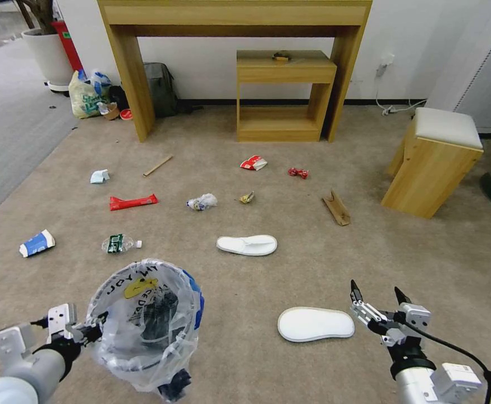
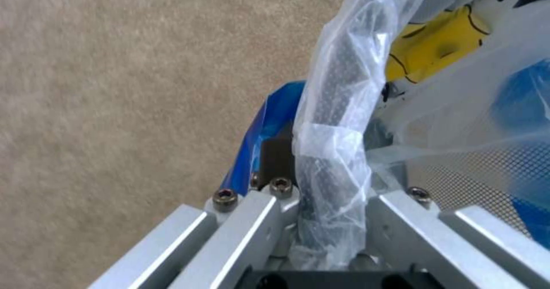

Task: Pick up the trash bin and place the garbage on the floor into it.

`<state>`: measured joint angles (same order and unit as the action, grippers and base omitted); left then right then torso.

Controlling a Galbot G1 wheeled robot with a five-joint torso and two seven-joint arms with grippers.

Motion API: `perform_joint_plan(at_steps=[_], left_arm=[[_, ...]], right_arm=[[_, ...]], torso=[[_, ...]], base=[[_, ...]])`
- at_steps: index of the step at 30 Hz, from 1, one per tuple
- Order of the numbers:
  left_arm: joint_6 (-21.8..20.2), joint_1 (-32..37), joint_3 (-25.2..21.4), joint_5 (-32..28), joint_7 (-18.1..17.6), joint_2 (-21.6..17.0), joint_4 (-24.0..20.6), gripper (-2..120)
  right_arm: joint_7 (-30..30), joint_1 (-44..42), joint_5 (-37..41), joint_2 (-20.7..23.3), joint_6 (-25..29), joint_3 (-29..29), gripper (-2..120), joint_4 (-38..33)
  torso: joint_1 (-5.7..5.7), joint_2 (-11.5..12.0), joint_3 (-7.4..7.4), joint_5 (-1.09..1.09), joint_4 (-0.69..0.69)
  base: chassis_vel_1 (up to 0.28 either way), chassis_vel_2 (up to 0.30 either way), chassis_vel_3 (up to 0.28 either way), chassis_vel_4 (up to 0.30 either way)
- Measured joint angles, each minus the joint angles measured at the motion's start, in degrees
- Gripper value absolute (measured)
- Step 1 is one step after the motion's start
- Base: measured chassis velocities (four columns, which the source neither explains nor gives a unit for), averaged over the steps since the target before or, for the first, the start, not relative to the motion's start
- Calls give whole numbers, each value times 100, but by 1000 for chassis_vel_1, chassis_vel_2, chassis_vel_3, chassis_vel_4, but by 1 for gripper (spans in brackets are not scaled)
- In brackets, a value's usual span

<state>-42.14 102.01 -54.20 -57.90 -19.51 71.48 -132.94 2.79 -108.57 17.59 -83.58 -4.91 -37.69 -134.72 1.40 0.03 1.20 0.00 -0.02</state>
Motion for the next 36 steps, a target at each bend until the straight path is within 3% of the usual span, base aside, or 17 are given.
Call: perform_joint_plan(at_steps=[5, 8, 19, 36], left_arm=[[4, 14, 31, -47, -131, 447, -91, 0], [4, 142, 46, 0, -133, 517, -147, 0], [4, 522, 66, 360, -29, 477, -217, 0], [3, 548, 57, 231, -89, 441, -179, 0]], right_arm=[[-240, -86, -197, 39, -19, -37, 100, -199], [-254, -76, -241, 42, -88, -32, 100, -253], [-450, 36, -317, 75, -346, -159, 100, -208], [-776, 438, -272, 778, -729, -386, 100, 417]], torso=[[0, 0, 0, -1, -1], [0, 0, 0, -1, -1], [0, 0, 0, 0, -1], [1, 0, 1, 0, 0]], base=[[0, 0, 0, 0], [0, 0, 0, 0], [0, 0, 0, 0], [0, 0, 0, 0]])
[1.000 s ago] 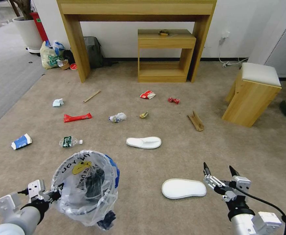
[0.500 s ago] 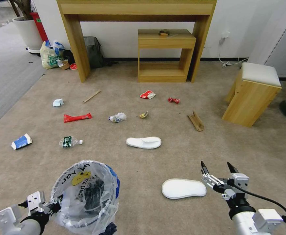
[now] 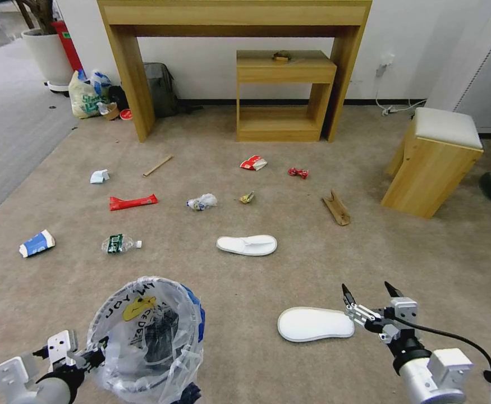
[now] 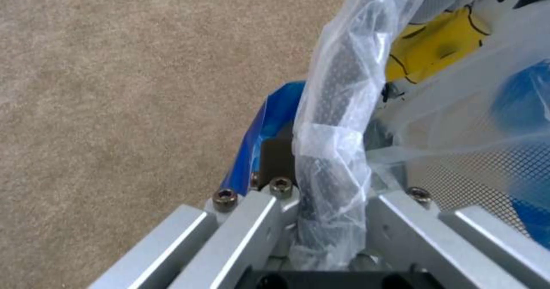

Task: Pick up the trash bin and place the garbage on the floor into it.

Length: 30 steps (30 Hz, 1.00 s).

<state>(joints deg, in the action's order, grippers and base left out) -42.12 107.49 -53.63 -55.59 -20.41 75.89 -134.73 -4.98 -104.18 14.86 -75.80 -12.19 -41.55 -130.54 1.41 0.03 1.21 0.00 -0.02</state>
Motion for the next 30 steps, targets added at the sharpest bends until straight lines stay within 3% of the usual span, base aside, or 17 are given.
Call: perform_joint_plan(at_steps=[10, 13, 16, 23, 30], left_arm=[[-2, -3, -51, -249, -7, 18, -34, 0], [-2, -20, -47, -307, -19, -46, -40, 0], [-3, -90, -14, -420, -113, -148, -23, 0], [-2, -341, 73, -852, -397, -569, 116, 0], [-2, -464, 44, -1002, -533, -658, 164, 0]], right_arm=[[-570, 327, -209, 595, -114, 40, 100, 737], [-781, 480, -459, 1202, -156, 97, 100, 1199], [-882, 601, -641, 1536, -241, 168, 100, 1544], [-1132, 916, -1186, 1542, -380, 367, 100, 2234], [-1278, 1574, -2026, 1595, -201, 845, 100, 3062]], torso=[[0, 1, 0, 1, 0], [0, 1, 0, 0, 0], [0, 1, 0, -1, 2], [0, 1, 0, 1, -2], [0, 1, 0, 1, 1]], base=[[0, 0, 0, 0], [0, 0, 0, 0], [0, 0, 0, 0], [0, 0, 0, 0], [0, 0, 0, 0]])
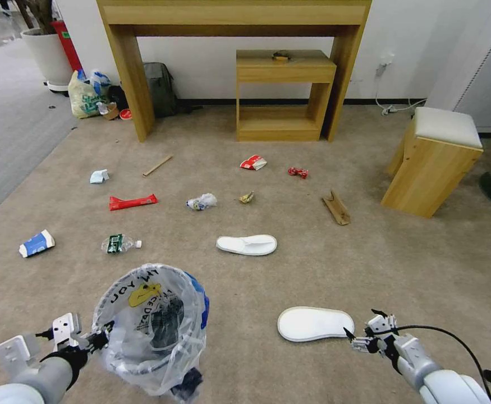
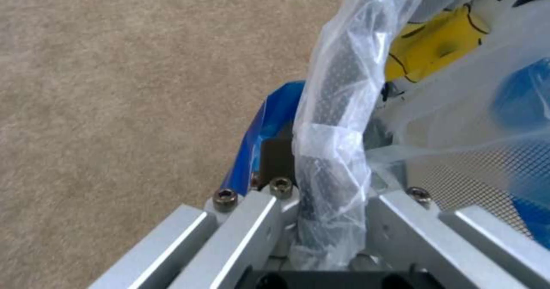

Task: Pick up the trash bin and place the garbage on the floor into it.

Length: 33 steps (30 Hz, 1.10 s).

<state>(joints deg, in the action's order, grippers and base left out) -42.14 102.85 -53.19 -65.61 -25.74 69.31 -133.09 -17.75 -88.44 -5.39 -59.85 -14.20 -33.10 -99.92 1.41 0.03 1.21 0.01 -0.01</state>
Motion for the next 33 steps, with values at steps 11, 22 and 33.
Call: perform_joint_plan(at_steps=[11, 22, 33], left_arm=[[0, -38, 19, -93, -283, 97, -1, 0], [1, 24, 40, -155, -355, 221, -73, 0], [1, 5, 52, -135, -307, 210, -54, 0]], right_arm=[[27, 667, -1321, 46, 765, 840, 100, 1306], [280, 1090, -2350, -455, 1476, 1262, 100, 1907], [464, 1136, -2929, -586, 1483, 1285, 100, 2035]], torso=[[0, 0, 0, -1, -2], [0, 0, 0, -3, -2], [-1, 0, 0, -2, -1]], base=[[0, 0, 0, 0], [0, 0, 0, 0], [0, 0, 0, 0]])
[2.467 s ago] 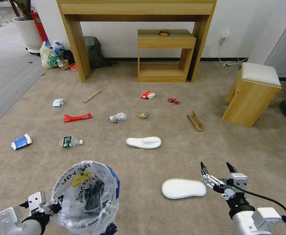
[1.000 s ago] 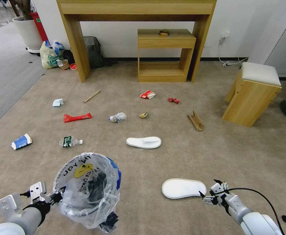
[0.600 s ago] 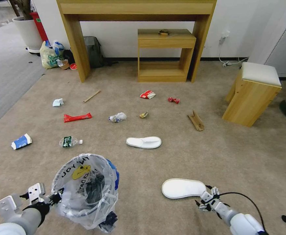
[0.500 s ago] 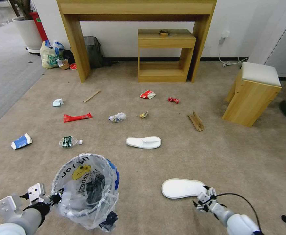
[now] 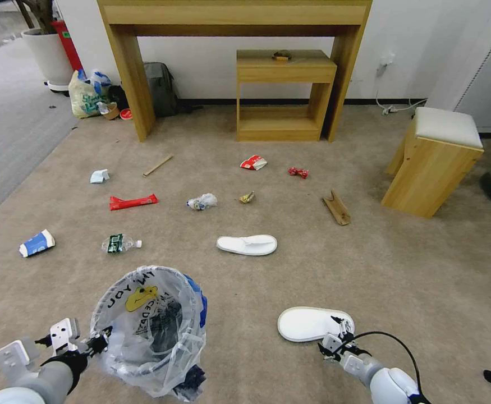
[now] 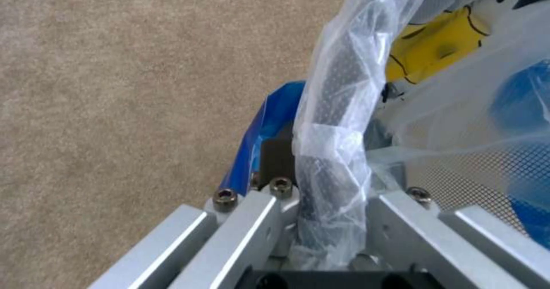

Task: Pick up the trash bin and place the garbage on the floor into it.

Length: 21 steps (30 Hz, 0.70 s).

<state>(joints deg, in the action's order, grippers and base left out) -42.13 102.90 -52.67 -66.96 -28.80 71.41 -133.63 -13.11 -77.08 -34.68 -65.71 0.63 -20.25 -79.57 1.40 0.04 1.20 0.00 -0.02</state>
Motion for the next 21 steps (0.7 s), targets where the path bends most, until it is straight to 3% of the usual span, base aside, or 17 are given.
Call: perform_joint_plan(at_steps=[21], left_arm=[[0, -140, 99, 61, 124, -65, 54, 0]], right_arm=[[34, 398, 41, -354, -65, -188, 100, 410]], torso=[[0, 0, 0, 0, 0]], base=[[0, 0, 0, 0]])
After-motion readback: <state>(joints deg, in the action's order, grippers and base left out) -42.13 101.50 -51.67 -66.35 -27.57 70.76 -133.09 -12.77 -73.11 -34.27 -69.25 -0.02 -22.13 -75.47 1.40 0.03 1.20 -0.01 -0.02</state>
